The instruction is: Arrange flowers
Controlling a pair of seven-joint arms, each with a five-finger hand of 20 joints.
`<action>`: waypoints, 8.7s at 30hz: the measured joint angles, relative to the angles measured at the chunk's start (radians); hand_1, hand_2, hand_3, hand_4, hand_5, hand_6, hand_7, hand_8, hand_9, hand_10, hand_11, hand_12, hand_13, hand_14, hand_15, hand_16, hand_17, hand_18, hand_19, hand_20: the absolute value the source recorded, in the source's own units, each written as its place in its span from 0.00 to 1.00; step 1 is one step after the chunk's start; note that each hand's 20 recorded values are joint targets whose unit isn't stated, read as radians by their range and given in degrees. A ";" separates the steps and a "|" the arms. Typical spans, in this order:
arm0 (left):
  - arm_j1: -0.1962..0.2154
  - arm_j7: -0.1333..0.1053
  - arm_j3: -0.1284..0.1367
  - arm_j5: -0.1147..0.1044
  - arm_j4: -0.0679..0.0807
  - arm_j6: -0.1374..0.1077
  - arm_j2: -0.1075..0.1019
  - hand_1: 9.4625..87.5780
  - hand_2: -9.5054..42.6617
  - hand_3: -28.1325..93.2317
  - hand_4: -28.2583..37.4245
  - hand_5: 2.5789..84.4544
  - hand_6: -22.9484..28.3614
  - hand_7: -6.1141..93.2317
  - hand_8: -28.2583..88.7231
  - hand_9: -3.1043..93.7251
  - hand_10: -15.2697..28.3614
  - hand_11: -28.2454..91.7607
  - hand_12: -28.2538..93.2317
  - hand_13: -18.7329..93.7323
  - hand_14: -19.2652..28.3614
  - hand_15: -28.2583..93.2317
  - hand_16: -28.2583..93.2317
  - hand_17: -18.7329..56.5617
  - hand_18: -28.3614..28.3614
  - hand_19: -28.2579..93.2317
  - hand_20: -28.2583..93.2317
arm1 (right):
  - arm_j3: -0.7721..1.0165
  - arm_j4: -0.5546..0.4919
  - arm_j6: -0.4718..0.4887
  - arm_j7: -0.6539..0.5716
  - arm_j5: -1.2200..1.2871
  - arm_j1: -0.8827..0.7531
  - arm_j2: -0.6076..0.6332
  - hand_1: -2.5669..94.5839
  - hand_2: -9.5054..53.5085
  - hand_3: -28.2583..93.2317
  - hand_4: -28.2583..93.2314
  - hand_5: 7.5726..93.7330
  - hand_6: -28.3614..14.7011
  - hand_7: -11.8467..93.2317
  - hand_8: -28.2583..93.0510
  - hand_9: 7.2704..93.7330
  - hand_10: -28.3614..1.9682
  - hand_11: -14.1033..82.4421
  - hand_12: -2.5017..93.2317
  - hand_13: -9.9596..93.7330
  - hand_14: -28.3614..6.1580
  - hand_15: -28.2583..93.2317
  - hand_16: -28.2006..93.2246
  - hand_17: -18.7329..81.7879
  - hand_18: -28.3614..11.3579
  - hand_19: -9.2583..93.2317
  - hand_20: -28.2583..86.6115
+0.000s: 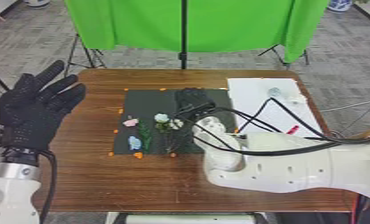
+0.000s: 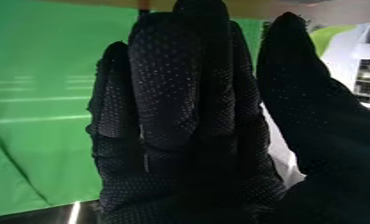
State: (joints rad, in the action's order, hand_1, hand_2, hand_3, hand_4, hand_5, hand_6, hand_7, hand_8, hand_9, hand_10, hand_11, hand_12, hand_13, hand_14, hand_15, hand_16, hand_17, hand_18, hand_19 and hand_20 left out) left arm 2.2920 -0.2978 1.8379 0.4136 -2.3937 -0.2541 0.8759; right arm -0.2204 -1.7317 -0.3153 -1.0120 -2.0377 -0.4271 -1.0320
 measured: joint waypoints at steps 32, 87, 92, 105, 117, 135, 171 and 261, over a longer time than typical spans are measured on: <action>0.107 -0.083 0.023 -0.025 -0.016 -0.036 0.029 0.15 0.37 0.86 0.01 0.41 0.65 0.23 0.16 0.38 0.85 0.48 0.33 0.40 1.00 0.67 0.15 0.19 1.00 0.89 0.01 | 0.488 0.046 0.008 -0.165 0.289 -0.211 0.430 0.40 0.01 0.85 0.03 0.41 0.49 0.19 0.15 0.77 0.37 0.41 0.17 0.85 0.55 0.73 0.35 0.65 0.19 1.00 0.17; 0.120 -0.121 0.005 -0.029 -0.018 -0.036 0.028 0.15 0.38 0.86 0.02 0.41 0.65 0.23 0.16 0.38 0.85 0.48 0.33 0.40 1.00 0.67 0.15 0.20 1.00 0.89 0.00 | 0.207 0.178 -0.133 0.005 0.074 -0.167 0.427 0.58 0.00 0.81 0.00 0.90 0.71 0.31 0.26 0.99 0.70 0.32 0.33 0.90 0.71 0.69 0.39 0.57 0.31 0.94 0.18; 0.109 -0.107 0.003 -0.028 -0.018 -0.036 0.028 0.15 0.38 0.86 0.02 0.41 0.65 0.23 0.16 0.38 0.85 0.48 0.33 0.40 1.00 0.67 0.15 0.20 1.00 0.89 0.00 | 0.172 0.098 -0.184 0.030 0.019 -0.116 0.421 0.57 0.00 0.81 0.00 0.91 0.70 0.30 0.26 0.99 0.70 0.32 0.34 0.90 0.71 0.70 0.39 0.57 0.30 0.95 0.18; 0.080 -0.069 0.004 -0.022 -0.015 -0.033 0.029 0.15 0.38 0.86 0.02 0.41 0.65 0.23 0.16 0.38 0.85 0.48 0.33 0.40 1.00 0.67 0.15 0.20 1.00 0.89 0.00 | 0.099 0.046 -0.199 0.106 0.020 -0.045 0.230 0.57 0.00 0.82 0.00 0.90 0.71 0.30 0.27 0.99 0.70 0.32 0.33 0.89 0.71 0.70 0.39 0.56 0.31 0.95 0.19; 0.074 -0.066 0.007 -0.020 -0.012 -0.030 0.026 0.15 0.38 0.86 0.02 0.42 0.65 0.23 0.16 0.38 0.85 0.48 0.33 0.40 1.00 0.67 0.15 0.20 1.00 0.89 0.00 | -0.025 0.065 -0.191 0.110 0.010 -0.023 0.060 0.57 0.00 0.82 0.00 0.90 0.71 0.31 0.26 0.98 0.70 0.33 0.33 0.89 0.71 0.70 0.39 0.56 0.31 0.95 0.20; 0.076 -0.076 0.007 -0.023 -0.009 -0.029 0.021 0.15 0.38 0.86 0.02 0.42 0.65 0.23 0.16 0.38 0.85 0.48 0.33 0.40 1.00 0.67 0.15 0.20 1.00 0.89 0.00 | -0.082 0.098 -0.162 0.091 -0.040 0.000 0.058 0.56 0.00 0.82 0.00 0.86 0.74 0.28 0.23 0.96 0.70 0.29 0.34 0.87 0.70 0.70 0.39 0.54 0.31 0.93 0.21; 0.050 -0.033 0.001 -0.016 -0.001 -0.020 0.023 0.16 0.37 0.86 0.03 0.42 0.66 0.23 0.16 0.38 0.85 0.48 0.33 0.40 1.00 0.67 0.15 0.20 1.00 0.89 0.00 | -0.083 0.027 0.010 0.100 -0.037 0.009 0.108 0.42 0.00 0.90 0.00 0.61 0.65 0.27 0.12 0.76 0.54 0.42 0.19 0.78 0.61 0.74 0.36 0.47 0.26 0.90 0.28; 0.050 -0.051 -0.012 -0.018 -0.001 -0.005 0.027 0.16 0.37 0.86 0.03 0.41 0.66 0.23 0.16 0.38 0.85 0.48 0.32 0.40 1.00 0.67 0.15 0.20 1.00 0.89 0.00 | -0.049 0.274 -0.206 0.223 0.219 0.019 0.378 0.57 0.00 0.83 0.00 0.86 0.76 0.38 0.23 1.00 0.79 0.34 0.34 0.91 0.79 0.71 0.39 0.56 0.37 0.93 0.29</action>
State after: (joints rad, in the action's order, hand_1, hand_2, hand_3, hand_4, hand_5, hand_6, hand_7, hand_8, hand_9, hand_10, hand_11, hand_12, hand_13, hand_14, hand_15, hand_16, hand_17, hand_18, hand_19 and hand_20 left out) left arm 2.3421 -0.3490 1.8262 0.3954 -2.3947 -0.2586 0.9032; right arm -0.2693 -1.4580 -0.5212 -0.7885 -1.8182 -0.4083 -0.6539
